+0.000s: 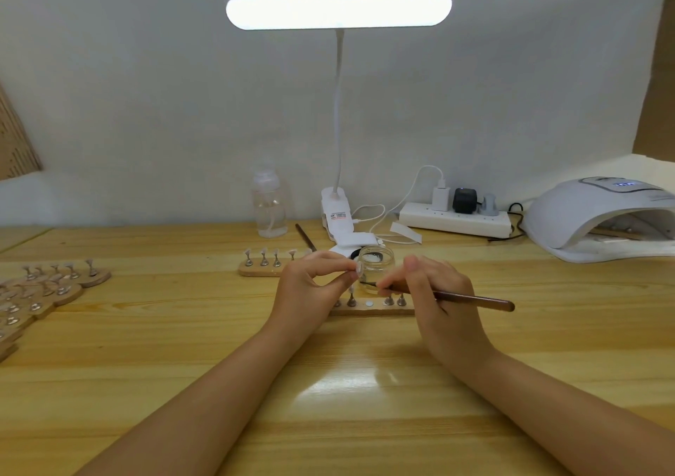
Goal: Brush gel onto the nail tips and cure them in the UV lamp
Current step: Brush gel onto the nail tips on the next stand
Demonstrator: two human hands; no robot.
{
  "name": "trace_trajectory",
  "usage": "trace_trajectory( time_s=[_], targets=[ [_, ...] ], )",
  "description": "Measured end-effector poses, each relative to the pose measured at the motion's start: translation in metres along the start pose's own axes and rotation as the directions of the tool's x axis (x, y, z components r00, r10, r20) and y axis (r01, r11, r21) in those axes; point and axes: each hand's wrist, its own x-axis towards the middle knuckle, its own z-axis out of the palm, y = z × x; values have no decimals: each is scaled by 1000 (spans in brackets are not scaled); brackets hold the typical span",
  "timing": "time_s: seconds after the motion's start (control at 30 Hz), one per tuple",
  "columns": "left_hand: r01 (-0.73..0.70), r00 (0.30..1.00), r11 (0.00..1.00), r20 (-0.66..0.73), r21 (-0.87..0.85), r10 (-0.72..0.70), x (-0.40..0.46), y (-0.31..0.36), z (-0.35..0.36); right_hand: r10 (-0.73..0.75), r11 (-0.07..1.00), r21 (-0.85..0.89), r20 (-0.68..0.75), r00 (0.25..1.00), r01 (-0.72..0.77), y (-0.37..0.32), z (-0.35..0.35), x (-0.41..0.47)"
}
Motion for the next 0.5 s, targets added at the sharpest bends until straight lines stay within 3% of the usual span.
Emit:
trace_trajectory(
  time_s=[0.17, 0.5],
  targets=[
    [12, 1000, 1000, -3, -5, -12, 1, 0, 0, -84, 994, -77, -13, 996, 83, -3, 1, 3],
    [27, 998, 998, -57, 51, -24, 0, 2, -1, 100, 991, 89, -23, 995, -98, 0, -1, 1]
  ],
)
